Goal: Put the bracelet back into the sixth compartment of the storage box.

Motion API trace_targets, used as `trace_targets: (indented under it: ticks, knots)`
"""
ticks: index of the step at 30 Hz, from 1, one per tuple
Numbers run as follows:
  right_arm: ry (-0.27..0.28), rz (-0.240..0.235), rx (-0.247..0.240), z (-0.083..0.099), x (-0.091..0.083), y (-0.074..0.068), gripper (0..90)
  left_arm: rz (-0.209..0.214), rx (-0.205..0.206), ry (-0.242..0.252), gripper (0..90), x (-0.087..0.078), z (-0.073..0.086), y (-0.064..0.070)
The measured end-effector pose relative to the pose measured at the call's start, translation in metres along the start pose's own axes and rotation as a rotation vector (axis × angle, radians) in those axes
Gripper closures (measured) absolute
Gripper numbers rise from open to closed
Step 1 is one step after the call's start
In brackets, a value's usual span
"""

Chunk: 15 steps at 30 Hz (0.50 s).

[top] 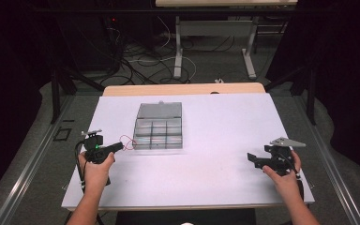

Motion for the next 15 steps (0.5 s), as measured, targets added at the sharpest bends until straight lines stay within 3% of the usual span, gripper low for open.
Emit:
trace_targets:
  ticks: [8,15]
  knots:
    - [-0.004,-0.001,0.013,0.000,0.000,-0.002,15.1,0.021,0.026,-0.025,90.0,0.000,-0.001,0.008]
    - [0.000,-0.005,0.017,0.000,0.000,-0.003,14.9,0.027,0.037,-0.019,90.0,0.004,-0.003,0.019]
Point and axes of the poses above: each handheld gripper's, and its own axes: x roughly forward along the jaws, z roughly out of its underside, y roughly to its right, the point moved 4 cm from there along x, roughly forward along the jaws, and after that the axes turned 7 degrees about -y, right-handed, at the moved point
